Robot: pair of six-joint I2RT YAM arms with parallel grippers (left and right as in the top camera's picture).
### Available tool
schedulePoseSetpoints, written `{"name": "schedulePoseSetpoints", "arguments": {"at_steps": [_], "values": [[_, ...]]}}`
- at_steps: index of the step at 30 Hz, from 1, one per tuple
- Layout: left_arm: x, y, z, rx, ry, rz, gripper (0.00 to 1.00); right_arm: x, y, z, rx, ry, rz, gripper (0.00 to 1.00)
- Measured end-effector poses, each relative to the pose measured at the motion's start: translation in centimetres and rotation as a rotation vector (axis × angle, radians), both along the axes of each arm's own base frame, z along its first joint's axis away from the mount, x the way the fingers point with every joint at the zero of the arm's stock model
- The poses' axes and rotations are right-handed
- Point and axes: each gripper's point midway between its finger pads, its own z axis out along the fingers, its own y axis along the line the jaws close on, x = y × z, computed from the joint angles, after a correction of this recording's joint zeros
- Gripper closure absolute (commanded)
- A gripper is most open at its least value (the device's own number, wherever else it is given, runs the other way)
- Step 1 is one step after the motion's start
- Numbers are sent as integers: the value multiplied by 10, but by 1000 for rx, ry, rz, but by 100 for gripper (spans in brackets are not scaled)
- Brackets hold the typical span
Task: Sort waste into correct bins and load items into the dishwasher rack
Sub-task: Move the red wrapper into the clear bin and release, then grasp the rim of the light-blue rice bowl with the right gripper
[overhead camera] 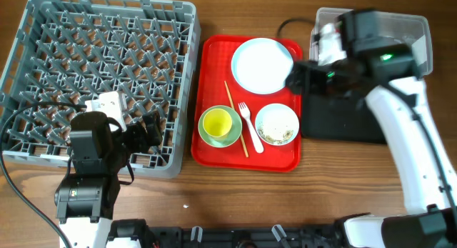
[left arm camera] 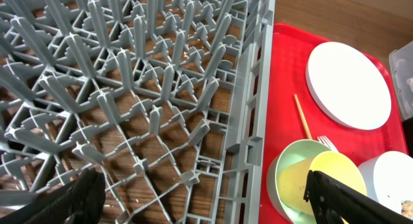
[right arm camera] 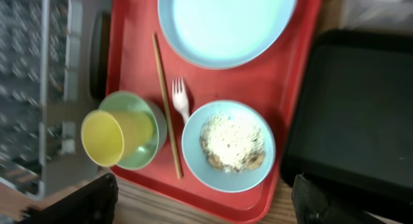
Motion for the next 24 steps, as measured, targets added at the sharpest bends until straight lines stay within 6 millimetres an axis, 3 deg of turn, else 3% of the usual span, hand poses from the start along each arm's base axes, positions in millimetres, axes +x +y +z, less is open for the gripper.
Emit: {"name": "schedulePoseSetpoints", "arguments": {"at_steps": [4,6,10,12,15,16,18,21,24], "values": [[0,0,0,0,2,0,0,-14,42,-46,-88,30,16,20],[-1,0,-1,0,4,-1,0,-19,64,-85,-123,100,-5,21],[-1,0,-1,0,4,0,0,-15,83,-136,-159,191,-78,23],[-1,0,-1,0,4,0,0,-15,85,-160,-174,247,-142,32],[-1,0,-1,0,4,0,0,-6,90,-177,-163,257,-201,49],[-1,0,-1,0,4,0,0,-3,91,-179,-159,254,-219,49],[-1,0,-1,0,4,0,0,-2,89,-180,-164,250,-246,55],[-1,0,-1,0,4,0,0,-1,87,-182,-168,253,-279,74],[-1,0,-1,0,4,0,0,0,87,-182,-167,254,-298,81]]}}
